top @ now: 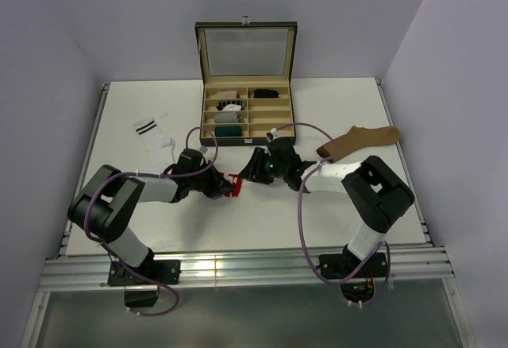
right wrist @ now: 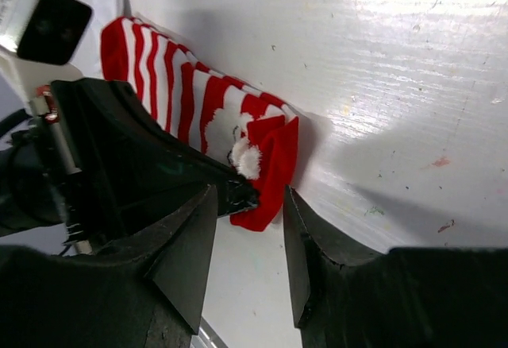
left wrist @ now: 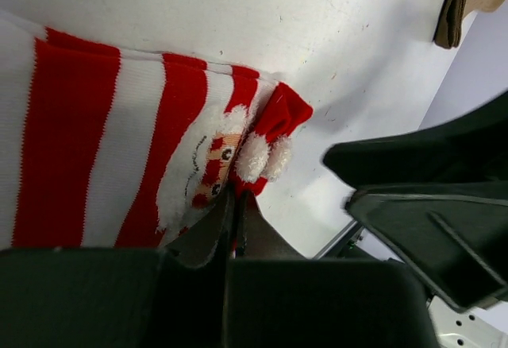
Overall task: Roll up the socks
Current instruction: Roll the sock at the center of the board.
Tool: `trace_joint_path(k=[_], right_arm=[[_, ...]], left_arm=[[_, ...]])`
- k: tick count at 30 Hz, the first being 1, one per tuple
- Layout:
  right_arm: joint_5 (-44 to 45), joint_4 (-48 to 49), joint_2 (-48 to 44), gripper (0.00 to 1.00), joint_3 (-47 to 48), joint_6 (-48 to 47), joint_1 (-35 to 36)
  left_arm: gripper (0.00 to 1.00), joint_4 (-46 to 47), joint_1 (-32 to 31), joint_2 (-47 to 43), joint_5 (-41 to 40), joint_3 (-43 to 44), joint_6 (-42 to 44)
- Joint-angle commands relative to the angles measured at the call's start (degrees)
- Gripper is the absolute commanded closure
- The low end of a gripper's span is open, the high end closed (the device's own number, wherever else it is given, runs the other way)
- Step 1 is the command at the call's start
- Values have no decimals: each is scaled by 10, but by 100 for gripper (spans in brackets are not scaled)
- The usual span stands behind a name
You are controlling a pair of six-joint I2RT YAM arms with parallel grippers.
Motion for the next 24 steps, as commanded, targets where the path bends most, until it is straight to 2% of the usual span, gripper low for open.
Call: trace_joint_path(k=[1,11,24], right_arm=[[-32,36,24,53,25,-4,-3],[-70,56,81,52,42,-1,-3],[-61,78,67,53,6,3,-23]], left_arm=[[100,19,4,1,11,-2,-2],[100,16,8,2,14,-4,2],[100,1,16,-6,6,-12,8]])
